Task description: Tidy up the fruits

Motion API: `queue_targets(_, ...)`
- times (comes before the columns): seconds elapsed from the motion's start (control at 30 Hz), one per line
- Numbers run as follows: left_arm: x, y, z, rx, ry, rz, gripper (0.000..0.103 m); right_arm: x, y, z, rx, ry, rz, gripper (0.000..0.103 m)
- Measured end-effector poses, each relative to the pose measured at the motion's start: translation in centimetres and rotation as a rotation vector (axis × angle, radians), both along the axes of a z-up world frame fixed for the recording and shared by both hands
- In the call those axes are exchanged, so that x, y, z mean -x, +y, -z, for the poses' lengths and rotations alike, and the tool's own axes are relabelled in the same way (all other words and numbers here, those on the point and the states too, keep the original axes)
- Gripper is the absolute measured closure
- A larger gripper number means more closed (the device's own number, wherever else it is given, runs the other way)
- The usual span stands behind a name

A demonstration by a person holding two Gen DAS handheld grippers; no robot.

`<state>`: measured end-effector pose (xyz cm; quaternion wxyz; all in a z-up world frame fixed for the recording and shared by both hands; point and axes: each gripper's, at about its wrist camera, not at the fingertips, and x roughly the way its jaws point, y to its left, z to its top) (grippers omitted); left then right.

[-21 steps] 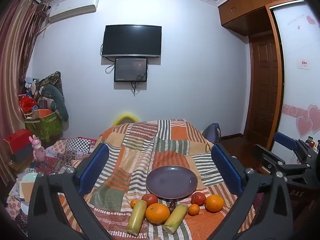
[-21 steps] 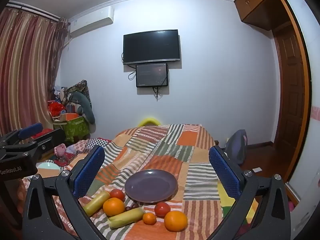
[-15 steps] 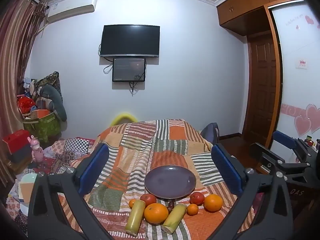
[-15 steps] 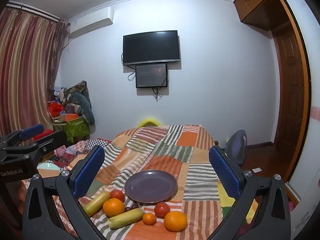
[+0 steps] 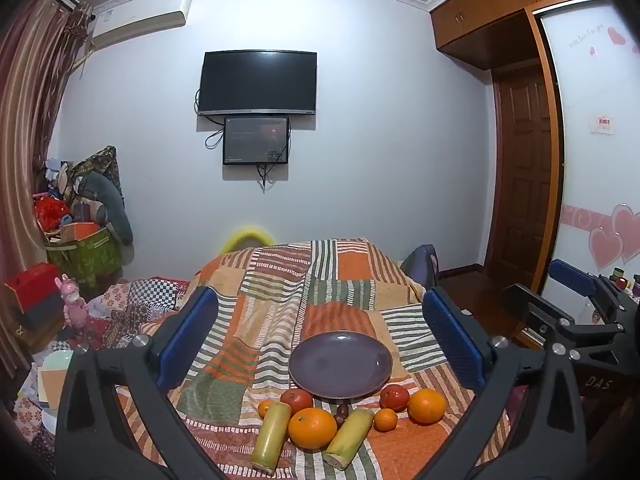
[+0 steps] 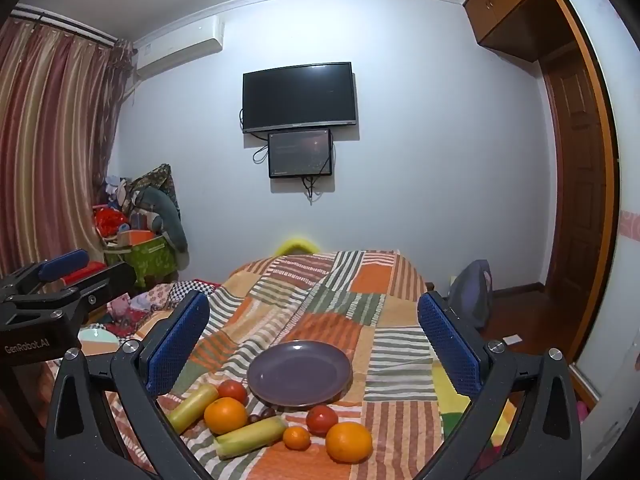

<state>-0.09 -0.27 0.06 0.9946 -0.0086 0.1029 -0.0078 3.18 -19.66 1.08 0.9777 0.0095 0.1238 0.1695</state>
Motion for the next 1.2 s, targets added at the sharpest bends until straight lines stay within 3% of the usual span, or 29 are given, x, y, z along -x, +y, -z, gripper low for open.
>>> queue_targets(1.2,-0.51,-0.15,0.02,-0.007,0.009,0.000,0.000,0.30,0.11,-0.33,-0.010,-0.015,-0.009,0.000)
